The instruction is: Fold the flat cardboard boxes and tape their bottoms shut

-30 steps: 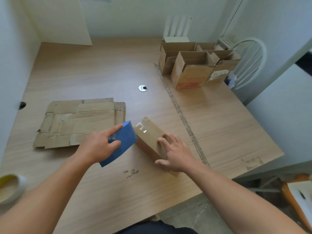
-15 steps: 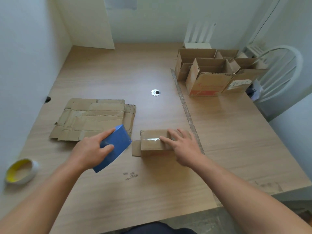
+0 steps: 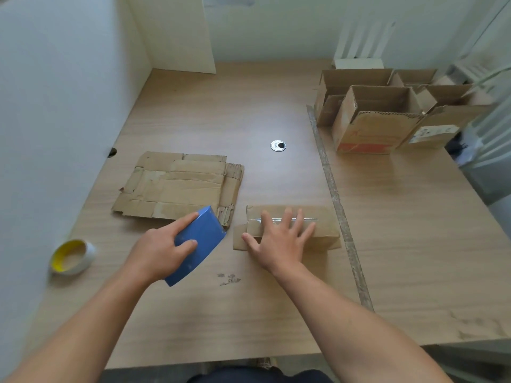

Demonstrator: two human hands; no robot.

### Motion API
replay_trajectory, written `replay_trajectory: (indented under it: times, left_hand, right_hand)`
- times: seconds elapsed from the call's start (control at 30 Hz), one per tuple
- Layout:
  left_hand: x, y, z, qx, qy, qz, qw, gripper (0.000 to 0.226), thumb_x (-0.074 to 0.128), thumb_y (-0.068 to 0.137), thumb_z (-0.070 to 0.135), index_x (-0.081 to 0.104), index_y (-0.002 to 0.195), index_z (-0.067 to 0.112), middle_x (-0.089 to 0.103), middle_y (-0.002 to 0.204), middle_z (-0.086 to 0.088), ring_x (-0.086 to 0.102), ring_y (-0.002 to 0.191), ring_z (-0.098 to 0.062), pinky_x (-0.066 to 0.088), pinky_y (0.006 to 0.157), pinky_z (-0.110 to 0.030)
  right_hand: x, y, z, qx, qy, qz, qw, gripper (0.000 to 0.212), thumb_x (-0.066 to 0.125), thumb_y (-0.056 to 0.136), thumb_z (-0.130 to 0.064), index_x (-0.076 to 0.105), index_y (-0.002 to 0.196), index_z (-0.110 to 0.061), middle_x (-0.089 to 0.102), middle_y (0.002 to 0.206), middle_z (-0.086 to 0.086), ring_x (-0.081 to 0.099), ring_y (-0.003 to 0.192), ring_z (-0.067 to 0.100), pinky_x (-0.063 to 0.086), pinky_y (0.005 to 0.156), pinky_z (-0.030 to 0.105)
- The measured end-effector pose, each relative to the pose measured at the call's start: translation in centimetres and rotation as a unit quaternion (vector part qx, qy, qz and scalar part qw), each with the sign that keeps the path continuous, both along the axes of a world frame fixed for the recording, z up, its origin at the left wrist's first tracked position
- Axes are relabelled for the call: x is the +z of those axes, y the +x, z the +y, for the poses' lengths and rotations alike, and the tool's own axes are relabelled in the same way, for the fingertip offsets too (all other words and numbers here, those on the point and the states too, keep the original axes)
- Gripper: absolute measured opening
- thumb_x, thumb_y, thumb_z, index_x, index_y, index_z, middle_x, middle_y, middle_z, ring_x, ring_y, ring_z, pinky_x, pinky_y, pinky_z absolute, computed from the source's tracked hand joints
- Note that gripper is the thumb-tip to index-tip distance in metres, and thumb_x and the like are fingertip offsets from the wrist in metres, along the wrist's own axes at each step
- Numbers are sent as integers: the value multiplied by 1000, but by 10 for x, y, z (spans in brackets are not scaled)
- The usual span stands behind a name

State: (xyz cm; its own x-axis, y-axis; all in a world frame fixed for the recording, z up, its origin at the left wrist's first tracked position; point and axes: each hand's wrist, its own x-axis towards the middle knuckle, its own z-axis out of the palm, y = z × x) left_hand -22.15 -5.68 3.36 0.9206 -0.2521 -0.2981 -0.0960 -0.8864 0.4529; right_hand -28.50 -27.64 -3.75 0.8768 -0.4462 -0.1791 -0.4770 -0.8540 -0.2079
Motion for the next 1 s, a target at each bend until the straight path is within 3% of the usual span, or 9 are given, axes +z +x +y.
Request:
replay_trajectory:
  times: [0.1, 0.23, 0.37, 0.43, 0.53, 0.63, 0.7, 0.9, 1.0]
  left_hand:
    - [-1, -4, 3, 2, 3, 3, 1000, 59, 57, 91, 35, 38, 142, 57, 63, 97, 5, 55, 79, -8, 46, 62, -28]
    - [-2, -10, 6, 5, -3, 0, 1000, 59, 57, 91, 35, 38, 142, 57, 64, 99, 4, 55, 79, -9, 47, 64, -29]
    - [-4, -16, 7, 5, -6, -1, 1000, 59, 57, 91, 36, 37, 142, 56, 63, 105, 4, 57, 83, -14, 49, 69, -31]
    - [-5, -20, 7, 4, -8, -1, 1000, 59, 57, 91, 36, 37, 143, 55, 63, 107, 4, 56, 85, -15, 49, 69, -31]
    - [-6, -25, 9, 2, -8, -6, 1000, 59, 56, 91, 36, 37, 143, 55, 62, 106, 4, 56, 85, -14, 49, 70, -31]
    - [-4, -27, 13, -1, -3, -13, 1000, 59, 56, 91, 36, 36, 143, 56, 62, 104, 4, 56, 84, -14, 50, 70, -32]
    - [-2, -28, 16, -3, 2, -17, 1000, 59, 56, 91, 36, 35, 143, 56, 62, 103, 4, 57, 85, -16, 51, 72, -32]
    - [-5, -35, 21, -18, 0, -24, 1000, 59, 56, 90, 39, 35, 142, 59, 64, 96, 6, 58, 81, -13, 52, 72, -33]
    - [-7, -39, 19, -53, -26, -27, 998, 61, 50, 82, 50, 35, 140, 60, 66, 91, 8, 59, 77, -12, 52, 70, -33]
  right_hand:
    - [3, -3, -1, 46, 12, -2, 999, 64, 46, 91, -58, 32, 146, -29, 10, 161, 19, -4, 149, 45, -3, 112, 67]
    - [2, -24, -10, 157, 3, -17, 987, 70, 46, 96, -36, 20, 157, -17, 8, 166, 12, -1, 153, 34, 2, 120, 54]
    - [-3, -44, -28, 238, 29, -19, 971, 72, 41, 96, -15, 8, 159, -20, -2, 167, -1, -5, 154, 19, 4, 123, 45]
    - [-6, -48, -32, 260, 39, -12, 965, 71, 40, 98, -15, 6, 160, -24, -6, 167, -6, -7, 153, 15, 3, 123, 42]
    - [-15, -45, -30, 269, 48, -27, 962, 66, 44, 103, -29, 10, 159, -28, -2, 167, -10, -5, 153, 14, 9, 122, 45]
    - [-20, -40, -31, 275, 38, -89, 957, 64, 62, 94, -17, 37, 152, -28, 30, 161, -6, 27, 149, 23, 40, 108, 48]
    - [-25, -40, -38, 265, 26, -125, 956, 69, 73, 83, -9, 49, 144, -27, 45, 153, -5, 43, 141, 26, 50, 92, 42]
    - [-31, -51, -51, 271, 12, -134, 953, 74, 81, 77, -11, 49, 141, -32, 49, 149, -8, 49, 136, 24, 53, 82, 38]
    - [-24, -47, -49, 286, 20, -127, 949, 65, 78, 83, -20, 51, 142, -28, 48, 151, -5, 45, 140, 26, 51, 89, 44]
